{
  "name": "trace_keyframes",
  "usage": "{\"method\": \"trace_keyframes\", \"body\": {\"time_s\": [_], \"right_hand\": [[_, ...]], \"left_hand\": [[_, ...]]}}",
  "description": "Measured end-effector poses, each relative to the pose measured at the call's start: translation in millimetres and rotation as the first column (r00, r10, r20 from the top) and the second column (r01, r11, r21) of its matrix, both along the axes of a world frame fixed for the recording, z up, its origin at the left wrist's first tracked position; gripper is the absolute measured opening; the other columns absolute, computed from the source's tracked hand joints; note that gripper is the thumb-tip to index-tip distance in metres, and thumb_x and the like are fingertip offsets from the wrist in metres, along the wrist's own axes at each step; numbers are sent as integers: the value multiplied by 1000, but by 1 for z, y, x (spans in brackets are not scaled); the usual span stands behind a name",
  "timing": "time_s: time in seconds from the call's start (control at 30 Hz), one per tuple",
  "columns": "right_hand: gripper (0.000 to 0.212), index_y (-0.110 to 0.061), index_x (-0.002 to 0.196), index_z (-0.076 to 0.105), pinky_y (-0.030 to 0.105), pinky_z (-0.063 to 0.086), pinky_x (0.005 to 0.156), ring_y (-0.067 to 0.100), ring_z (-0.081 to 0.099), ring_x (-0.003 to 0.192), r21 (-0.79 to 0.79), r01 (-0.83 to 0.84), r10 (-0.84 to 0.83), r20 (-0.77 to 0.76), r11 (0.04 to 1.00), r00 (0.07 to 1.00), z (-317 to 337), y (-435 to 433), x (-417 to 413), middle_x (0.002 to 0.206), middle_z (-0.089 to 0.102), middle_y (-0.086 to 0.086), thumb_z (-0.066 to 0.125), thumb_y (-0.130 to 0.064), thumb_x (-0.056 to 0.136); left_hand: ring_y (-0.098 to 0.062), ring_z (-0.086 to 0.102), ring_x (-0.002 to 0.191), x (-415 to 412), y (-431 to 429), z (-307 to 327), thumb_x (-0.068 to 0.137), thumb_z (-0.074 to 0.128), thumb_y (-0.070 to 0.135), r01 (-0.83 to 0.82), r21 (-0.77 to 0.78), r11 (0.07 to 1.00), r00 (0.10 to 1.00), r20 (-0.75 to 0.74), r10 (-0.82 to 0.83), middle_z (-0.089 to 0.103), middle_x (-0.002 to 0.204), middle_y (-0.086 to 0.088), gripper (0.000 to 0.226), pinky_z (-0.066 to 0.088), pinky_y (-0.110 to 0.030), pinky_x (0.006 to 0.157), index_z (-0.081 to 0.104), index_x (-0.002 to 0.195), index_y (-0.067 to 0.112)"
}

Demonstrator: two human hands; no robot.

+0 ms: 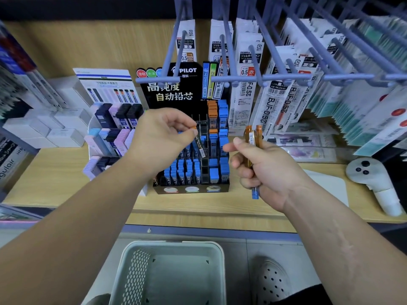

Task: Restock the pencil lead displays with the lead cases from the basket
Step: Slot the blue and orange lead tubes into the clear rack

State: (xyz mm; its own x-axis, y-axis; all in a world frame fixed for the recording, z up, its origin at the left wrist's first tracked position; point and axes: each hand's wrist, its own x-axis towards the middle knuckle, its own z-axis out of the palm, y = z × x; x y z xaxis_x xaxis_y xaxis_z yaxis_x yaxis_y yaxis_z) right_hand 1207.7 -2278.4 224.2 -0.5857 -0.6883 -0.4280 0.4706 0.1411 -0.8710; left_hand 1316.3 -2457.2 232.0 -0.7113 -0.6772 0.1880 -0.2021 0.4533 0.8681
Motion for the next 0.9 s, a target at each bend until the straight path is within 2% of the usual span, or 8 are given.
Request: {"method": "trace_keyframes", "body": {"time_s": [0.1,0.17,0.3,0.37,0.47,0.53,0.67,0.9], "right_hand": [[24,-5,103,70,19,23,39,9,35,46,0,-2,2,-4,1000,1000,0,1,0,64,55,3,58,-26,102],[24,-6,102,71,19,23,40,9,35,46,10,-14,15,-17,1000,1000,-1,1,1,64,55,3,58,-27,102],[26,-6,103,71,19,23,40,9,34,46,32,-61,62,-40,998,997,-1,-6,8,65,54,3,58,-28,102],[25,-7,102,71,19,23,40,9,34,46,27,-85,86,-41,996,995,0,-12,13,64,54,2,58,-28,102],[24,-8,100,71,19,23,40,9,34,47,29,-109,110,-48,994,993,0,-23,22,64,53,1,58,-28,102],[24,-8,100,72,19,23,40,9,34,47,26,-119,120,-43,993,992,-2,-30,27,64,54,2,58,-28,102],[24,-8,100,73,19,24,40,9,36,46,20,-116,116,-32,993,993,-3,-40,35,64,54,2,59,-28,101],[23,-9,101,73,19,24,40,8,35,47,19,-135,135,-29,991,990,2,-49,44,65,54,1,59,-28,101]], "left_hand": [[-4,54,50,10,-12,14,83,77,4,-68,115,991,990,-116,82,67,69,-1,11,45,-16,51,74,83,15],[-4,52,49,23,-26,24,83,77,4,-109,97,989,981,-151,123,66,69,-5,10,43,-16,50,74,85,13],[-11,49,52,49,-45,26,83,78,8,-109,-13,994,993,-50,108,65,63,8,9,42,-22,51,74,83,16],[-16,49,57,58,-47,21,84,79,12,-97,-53,994,995,0,97,66,66,9,12,42,-25,54,74,80,22],[-5,43,45,64,-45,14,86,76,10,-72,-102,992,997,31,76,64,61,16,15,36,-13,48,72,80,23],[-4,41,38,64,-42,9,87,74,10,-66,-148,987,996,55,75,60,56,23,10,32,-10,44,71,84,20],[-5,47,44,62,-40,-1,88,74,14,-47,-288,956,992,97,78,57,57,34,11,35,-11,48,70,85,24],[9,52,54,60,-50,-3,88,74,17,13,-411,912,993,113,37,53,61,43,6,33,-3,56,74,88,23]]}}
